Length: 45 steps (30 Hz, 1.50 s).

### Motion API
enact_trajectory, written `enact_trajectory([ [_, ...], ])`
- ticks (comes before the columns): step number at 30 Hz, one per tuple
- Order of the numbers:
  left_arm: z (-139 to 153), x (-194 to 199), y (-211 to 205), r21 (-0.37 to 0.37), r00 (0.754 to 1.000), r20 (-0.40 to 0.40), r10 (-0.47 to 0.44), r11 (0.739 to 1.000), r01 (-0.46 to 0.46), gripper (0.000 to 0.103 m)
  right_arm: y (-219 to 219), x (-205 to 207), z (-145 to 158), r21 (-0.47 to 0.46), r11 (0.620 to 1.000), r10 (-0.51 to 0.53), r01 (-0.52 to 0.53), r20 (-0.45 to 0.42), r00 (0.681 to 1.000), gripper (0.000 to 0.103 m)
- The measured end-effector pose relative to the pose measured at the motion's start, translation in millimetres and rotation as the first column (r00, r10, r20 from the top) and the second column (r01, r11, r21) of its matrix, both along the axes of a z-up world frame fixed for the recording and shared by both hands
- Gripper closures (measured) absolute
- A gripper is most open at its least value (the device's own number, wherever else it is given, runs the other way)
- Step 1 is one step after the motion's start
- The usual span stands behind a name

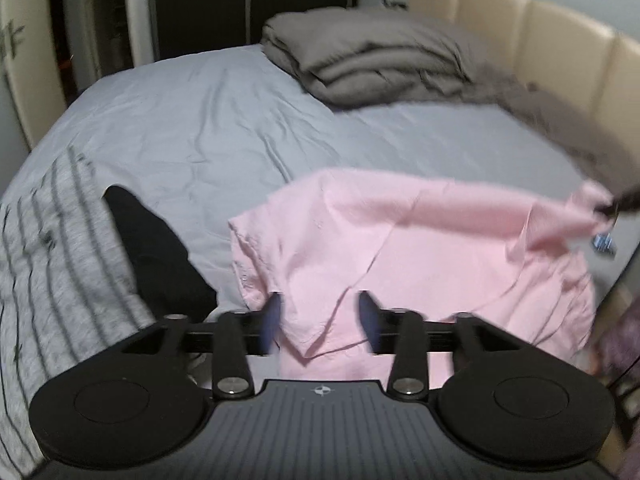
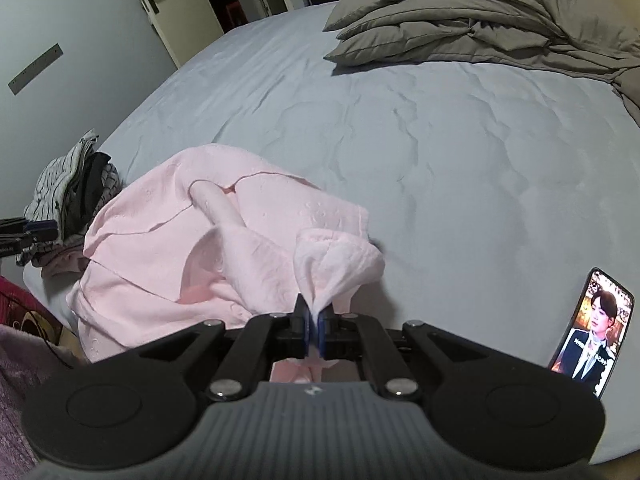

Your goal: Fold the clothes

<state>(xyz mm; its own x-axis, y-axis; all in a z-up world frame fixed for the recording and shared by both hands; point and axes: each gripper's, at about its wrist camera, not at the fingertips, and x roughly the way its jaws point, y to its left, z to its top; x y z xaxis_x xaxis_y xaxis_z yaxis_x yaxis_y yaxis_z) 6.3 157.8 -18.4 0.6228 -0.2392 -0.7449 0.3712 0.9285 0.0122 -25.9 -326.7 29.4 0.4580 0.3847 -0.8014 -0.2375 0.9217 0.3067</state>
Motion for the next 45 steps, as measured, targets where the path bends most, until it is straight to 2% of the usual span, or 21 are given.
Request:
enact_trajectory([
  [3, -17.1, 6.3, -20.4, 0.127, 0.999, -0.01, -0.037, 0.991, 0.038, 0.055, 5.6, 6.3, -0.9, 0.003, 1.0, 0.011, -0.011, -0.001, 1.0, 0.098],
  [6, -34.8, 14.1, -34.9, 0.222, 0.998, -0.034, -0.061, 0.973, 0.067, 0.055, 13.0, 9.8, 0.6, 0.007, 1.0, 0.028, -0.028, 0.006, 1.0, 0.098],
  [8, -43.4, 18.3, -38.9, 0.259, 0.997, -0.057, -0.05, 0.964, 0.063, 0.058, 17.4, 10.6, 1.1, 0.01, 0.999, 0.041, -0.041, 0.007, 0.999, 0.098],
  [9, -47.2, 20.3, -39.9, 0.273, 0.997, -0.07, -0.04, 0.96, 0.058, 0.064, 19.5, 10.9, 1.1, 0.009, 0.999, 0.048, -0.048, 0.006, 0.999, 0.098],
  [10, -50.9, 22.3, -40.9, 0.287, 0.996, -0.082, -0.031, 0.957, 0.053, 0.079, 21.4, 11.2, 1.0, 0.007, 0.998, 0.056, -0.056, 0.006, 0.998, 0.098],
  [13, -49.8, 23.5, -34.7, 0.288, 0.995, -0.097, 0.002, 0.957, 0.026, 0.096, 24.4, 12.1, 0.8, 0.001, 0.998, 0.067, -0.067, 0.007, 0.998, 0.098],
  [14, -46.0, 22.9, -31.0, 0.278, 0.996, -0.089, 0.016, 0.961, 0.009, 0.101, 24.3, 12.2, 1.0, -0.002, 0.998, 0.068, -0.068, 0.01, 0.998, 0.098],
  [18, -20.2, 18.5, -12.7, 0.208, 0.996, -0.012, 0.089, 0.975, -0.085, 0.102, 17.9, 10.3, 8.3, -0.007, 0.999, 0.038, -0.038, 0.047, 0.998, 0.098],
  [23, 30.9, 3.7, 25.4, 0.039, 0.971, 0.113, 0.211, 0.975, -0.217, 0.102, -3.0, 5.6, 28.1, 0.025, 0.998, -0.062, 0.059, 0.143, 0.988, 0.098],
  [28, 70.1, -17.6, 75.3, -0.155, 0.916, 0.185, 0.355, 0.932, -0.329, 0.102, -28.0, -3.9, 46.6, 0.09, 0.982, -0.182, 0.166, 0.231, 0.956, 0.098],
  [30, 80.1, -27.6, 91.5, -0.233, 0.901, 0.187, 0.391, 0.909, -0.346, 0.102, -34.2, -9.6, 52.7, 0.129, 0.979, -0.187, 0.159, 0.256, 0.948, 0.098],
  [32, 83.5, -34.7, 103.5, -0.292, 0.898, 0.171, 0.406, 0.891, -0.347, 0.102, -37.0, -15.9, 57.4, 0.151, 0.98, -0.167, 0.128, 0.28, 0.946, 0.098],
  [34, 80.5, -41.3, 110.2, -0.301, 0.903, 0.152, 0.402, 0.889, -0.344, 0.102, -36.8, -22.2, 58.9, 0.149, 0.985, -0.126, 0.085, 0.29, 0.949, 0.098],
  [37, 68.0, -48.8, 115.9, -0.289, 0.921, 0.111, 0.374, 0.898, -0.331, 0.102, -36.4, -28.9, 52.4, 0.137, 0.99, -0.066, 0.031, 0.261, 0.963, 0.098],
  [41, 42.9, -60.7, 118.7, -0.245, 0.944, 0.037, 0.328, 0.919, -0.31, 0.102, -30.8, -34.0, 31.9, 0.08, 0.996, 0.031, -0.045, 0.173, 0.984, 0.098],
  [45, 22.9, -77.4, 122.9, -0.211, 0.95, -0.023, 0.312, 0.927, -0.31, 0.102, -26.5, -39.5, 9.1, 0.063, 0.991, 0.11, -0.115, 0.077, 0.991, 0.098],
])
